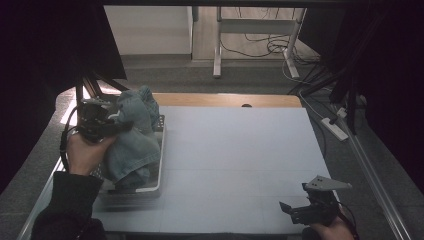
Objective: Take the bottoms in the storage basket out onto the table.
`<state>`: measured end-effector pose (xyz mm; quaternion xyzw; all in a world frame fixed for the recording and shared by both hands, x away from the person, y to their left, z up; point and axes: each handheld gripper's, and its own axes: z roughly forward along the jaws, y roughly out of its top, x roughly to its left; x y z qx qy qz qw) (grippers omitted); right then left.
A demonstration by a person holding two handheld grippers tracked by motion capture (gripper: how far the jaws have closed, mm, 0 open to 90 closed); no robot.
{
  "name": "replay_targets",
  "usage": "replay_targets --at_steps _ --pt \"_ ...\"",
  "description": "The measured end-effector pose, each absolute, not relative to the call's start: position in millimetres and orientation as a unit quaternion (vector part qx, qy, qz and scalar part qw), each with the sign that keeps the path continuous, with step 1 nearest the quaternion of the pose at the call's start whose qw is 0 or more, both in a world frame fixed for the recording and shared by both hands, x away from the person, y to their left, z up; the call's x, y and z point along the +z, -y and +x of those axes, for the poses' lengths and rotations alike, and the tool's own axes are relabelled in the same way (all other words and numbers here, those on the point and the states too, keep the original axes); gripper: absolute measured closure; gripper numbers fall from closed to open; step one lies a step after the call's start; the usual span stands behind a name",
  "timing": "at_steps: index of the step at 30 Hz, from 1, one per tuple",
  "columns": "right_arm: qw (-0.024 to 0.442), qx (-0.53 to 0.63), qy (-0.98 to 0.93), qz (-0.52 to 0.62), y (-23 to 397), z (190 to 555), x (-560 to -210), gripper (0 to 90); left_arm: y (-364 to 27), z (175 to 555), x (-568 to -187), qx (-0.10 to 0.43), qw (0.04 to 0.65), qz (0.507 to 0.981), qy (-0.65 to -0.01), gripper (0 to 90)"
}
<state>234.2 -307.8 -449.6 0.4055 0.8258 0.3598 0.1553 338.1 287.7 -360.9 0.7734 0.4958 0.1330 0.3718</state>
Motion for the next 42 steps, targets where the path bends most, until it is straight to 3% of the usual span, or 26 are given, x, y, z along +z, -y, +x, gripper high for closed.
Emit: replay_targets --at_steps 19,42 --pt "0.156 0.354 -0.827 0.408 307 235 -450 0.0 -292 335 -298 0.166 0.394 0.771 -0.472 72.1" --pt "0.157 0.355 -0.827 0.407 307 235 -450 0.0 -267 337 -259 0.175 0.414 0.778 -0.439 72.1"
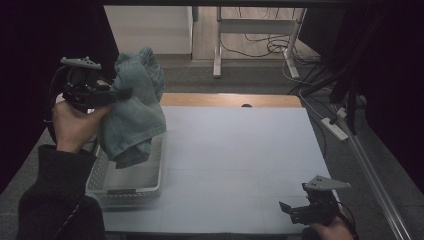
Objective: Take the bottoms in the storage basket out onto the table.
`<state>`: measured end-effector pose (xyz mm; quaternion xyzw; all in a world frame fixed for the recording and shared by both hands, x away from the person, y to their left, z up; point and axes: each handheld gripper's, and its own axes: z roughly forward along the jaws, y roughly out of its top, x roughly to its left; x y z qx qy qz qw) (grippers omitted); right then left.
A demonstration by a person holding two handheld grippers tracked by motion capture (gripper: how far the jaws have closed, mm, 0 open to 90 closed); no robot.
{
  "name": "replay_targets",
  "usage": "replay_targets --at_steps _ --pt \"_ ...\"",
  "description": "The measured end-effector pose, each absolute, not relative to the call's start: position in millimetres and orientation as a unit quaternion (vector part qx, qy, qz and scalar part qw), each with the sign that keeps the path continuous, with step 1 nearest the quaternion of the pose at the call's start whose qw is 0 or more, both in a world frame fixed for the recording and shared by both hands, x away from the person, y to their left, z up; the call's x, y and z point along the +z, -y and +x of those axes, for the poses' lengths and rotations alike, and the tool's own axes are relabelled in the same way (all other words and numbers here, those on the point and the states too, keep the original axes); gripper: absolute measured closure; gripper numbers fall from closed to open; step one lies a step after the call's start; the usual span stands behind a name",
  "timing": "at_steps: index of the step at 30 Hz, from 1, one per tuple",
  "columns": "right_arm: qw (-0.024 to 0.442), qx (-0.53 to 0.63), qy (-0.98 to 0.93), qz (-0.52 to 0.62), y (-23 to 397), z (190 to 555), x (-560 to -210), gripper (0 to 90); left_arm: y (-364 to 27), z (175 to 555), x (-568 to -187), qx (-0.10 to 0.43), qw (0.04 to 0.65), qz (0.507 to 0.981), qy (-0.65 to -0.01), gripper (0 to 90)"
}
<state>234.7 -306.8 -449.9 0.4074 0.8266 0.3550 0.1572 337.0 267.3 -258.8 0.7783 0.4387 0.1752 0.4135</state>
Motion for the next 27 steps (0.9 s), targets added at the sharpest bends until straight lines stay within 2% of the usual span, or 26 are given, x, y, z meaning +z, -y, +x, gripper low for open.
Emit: replay_targets --at_steps 27 --pt "0.155 0.36 -0.825 0.407 308 235 -450 0.0 -203 360 -259 0.148 0.422 0.808 -0.384 72.0"
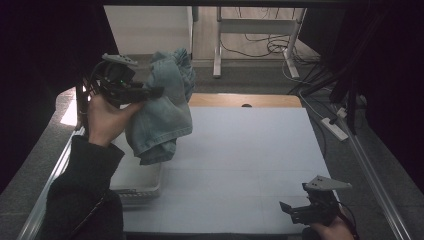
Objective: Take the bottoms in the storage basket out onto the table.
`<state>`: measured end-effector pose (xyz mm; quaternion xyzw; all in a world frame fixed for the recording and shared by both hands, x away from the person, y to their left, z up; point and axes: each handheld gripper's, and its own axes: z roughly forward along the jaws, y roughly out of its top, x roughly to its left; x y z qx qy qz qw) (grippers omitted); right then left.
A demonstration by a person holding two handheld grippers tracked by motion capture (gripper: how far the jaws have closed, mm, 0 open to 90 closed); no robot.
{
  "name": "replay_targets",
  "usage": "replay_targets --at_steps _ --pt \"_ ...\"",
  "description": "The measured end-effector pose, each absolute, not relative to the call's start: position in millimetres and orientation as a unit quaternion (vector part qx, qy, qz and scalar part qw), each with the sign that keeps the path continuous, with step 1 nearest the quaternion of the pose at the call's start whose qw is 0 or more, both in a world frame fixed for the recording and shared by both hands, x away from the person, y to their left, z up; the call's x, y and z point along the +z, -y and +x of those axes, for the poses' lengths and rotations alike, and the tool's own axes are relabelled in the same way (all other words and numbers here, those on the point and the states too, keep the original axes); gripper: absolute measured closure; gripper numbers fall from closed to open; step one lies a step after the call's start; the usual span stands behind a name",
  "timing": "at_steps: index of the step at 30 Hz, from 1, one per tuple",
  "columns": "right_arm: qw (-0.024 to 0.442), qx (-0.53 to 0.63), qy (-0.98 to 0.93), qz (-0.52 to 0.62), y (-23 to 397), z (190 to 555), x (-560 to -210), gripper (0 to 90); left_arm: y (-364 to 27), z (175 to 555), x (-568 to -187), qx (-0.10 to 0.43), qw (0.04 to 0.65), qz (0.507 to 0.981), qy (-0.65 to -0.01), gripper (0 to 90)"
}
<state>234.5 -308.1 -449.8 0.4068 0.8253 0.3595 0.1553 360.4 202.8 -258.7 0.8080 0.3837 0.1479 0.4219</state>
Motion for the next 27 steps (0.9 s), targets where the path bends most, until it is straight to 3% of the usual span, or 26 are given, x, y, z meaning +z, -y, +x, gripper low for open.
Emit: replay_targets --at_steps 27 --pt "0.152 0.361 -0.825 0.408 309 235 -450 0.0 -140 381 -271 0.133 0.415 0.833 -0.342 71.9"
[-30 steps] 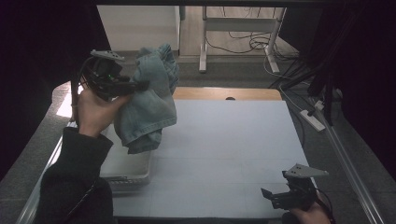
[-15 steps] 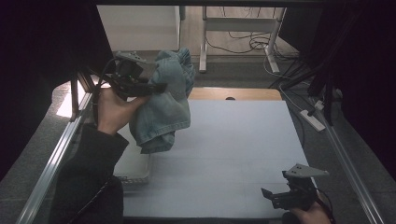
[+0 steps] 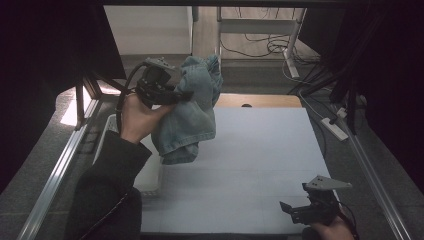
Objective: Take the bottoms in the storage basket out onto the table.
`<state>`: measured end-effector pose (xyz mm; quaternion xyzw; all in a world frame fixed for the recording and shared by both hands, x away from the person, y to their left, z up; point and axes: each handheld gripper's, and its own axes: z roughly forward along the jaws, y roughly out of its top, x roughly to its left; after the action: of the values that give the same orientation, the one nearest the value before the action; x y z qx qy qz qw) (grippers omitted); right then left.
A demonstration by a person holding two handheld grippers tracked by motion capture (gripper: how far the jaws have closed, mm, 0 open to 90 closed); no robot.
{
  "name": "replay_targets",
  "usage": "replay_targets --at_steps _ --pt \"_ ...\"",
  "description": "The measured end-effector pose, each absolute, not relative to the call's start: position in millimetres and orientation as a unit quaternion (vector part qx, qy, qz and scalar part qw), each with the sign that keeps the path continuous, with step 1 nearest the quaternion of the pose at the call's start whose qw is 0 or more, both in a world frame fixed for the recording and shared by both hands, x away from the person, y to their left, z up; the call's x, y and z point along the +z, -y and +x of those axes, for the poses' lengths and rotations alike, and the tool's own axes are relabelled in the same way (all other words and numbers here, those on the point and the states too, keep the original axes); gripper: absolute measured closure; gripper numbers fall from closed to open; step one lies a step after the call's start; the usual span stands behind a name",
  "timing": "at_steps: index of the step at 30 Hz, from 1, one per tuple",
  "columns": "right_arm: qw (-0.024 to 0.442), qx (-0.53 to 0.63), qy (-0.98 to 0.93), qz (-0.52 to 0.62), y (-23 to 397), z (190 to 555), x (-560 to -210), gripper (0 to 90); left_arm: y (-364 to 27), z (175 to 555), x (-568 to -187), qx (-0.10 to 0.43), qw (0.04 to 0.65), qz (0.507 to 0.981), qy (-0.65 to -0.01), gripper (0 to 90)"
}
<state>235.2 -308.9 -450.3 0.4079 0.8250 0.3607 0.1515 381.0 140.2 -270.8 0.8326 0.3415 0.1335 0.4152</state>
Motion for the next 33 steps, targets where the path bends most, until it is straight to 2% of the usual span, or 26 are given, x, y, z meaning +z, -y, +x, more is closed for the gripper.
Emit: replay_targets --at_steps 33 --pt "0.148 0.363 -0.825 0.407 309 235 -450 0.0 -73 396 -308 0.107 0.404 0.856 -0.304 71.8"
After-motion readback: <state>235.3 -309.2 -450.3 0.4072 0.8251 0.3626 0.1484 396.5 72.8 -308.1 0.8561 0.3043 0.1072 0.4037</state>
